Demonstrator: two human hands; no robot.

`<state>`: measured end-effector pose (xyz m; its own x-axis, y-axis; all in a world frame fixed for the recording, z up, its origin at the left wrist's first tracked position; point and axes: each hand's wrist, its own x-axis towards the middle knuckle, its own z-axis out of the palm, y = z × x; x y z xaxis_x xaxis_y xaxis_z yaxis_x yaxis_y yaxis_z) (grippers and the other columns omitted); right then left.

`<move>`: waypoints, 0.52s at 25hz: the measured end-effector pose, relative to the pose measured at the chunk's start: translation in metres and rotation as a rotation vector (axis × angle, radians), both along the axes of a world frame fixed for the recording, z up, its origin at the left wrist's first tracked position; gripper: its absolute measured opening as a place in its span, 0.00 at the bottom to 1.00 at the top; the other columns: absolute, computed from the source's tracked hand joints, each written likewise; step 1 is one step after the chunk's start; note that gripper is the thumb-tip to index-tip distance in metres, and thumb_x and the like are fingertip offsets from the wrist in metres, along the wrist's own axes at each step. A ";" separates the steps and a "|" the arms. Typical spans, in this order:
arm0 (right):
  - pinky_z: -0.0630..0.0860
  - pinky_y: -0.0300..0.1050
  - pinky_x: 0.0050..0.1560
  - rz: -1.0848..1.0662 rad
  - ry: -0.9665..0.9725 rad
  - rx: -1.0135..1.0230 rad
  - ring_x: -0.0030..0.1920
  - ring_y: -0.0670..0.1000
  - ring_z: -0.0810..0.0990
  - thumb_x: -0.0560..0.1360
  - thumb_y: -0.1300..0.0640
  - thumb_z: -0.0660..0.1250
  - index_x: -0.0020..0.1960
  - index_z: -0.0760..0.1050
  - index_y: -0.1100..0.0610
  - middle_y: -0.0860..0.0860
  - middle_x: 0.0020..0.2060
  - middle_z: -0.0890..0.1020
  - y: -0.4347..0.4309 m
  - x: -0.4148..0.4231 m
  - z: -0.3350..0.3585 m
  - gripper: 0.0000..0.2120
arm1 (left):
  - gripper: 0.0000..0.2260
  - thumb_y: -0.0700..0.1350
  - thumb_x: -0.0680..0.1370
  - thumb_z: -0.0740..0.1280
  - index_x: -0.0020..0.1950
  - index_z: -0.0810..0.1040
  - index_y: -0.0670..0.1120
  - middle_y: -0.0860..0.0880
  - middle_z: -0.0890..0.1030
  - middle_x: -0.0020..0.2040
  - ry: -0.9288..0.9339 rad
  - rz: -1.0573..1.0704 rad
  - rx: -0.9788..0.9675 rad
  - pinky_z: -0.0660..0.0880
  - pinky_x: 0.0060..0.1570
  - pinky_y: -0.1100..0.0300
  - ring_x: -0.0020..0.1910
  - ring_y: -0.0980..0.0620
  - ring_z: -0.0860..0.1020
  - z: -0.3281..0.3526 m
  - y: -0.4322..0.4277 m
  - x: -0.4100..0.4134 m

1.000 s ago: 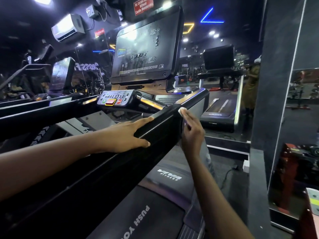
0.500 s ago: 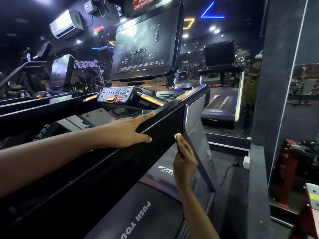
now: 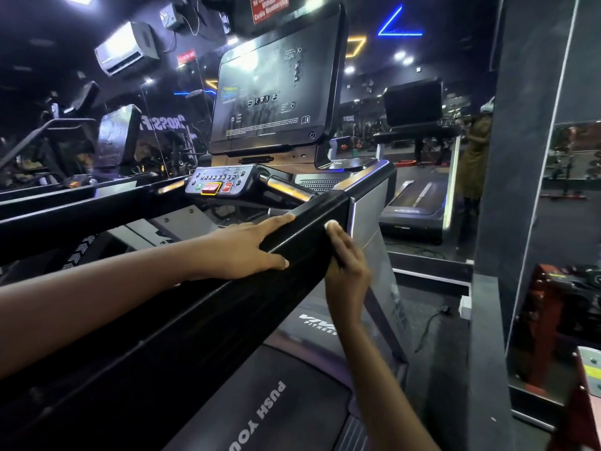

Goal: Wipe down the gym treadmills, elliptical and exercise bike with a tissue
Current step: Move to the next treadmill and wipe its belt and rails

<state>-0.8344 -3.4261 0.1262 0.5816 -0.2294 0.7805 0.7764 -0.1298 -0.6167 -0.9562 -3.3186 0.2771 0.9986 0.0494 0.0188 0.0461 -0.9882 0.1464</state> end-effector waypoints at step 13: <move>0.69 0.42 0.64 0.018 0.023 0.009 0.60 0.51 0.76 0.73 0.70 0.61 0.61 0.77 0.62 0.56 0.58 0.79 -0.008 0.009 0.029 0.17 | 0.32 0.58 0.77 0.63 0.75 0.47 0.67 0.49 0.72 0.67 -0.003 -0.005 -0.008 0.74 0.56 0.57 0.53 0.51 0.76 -0.001 0.003 0.001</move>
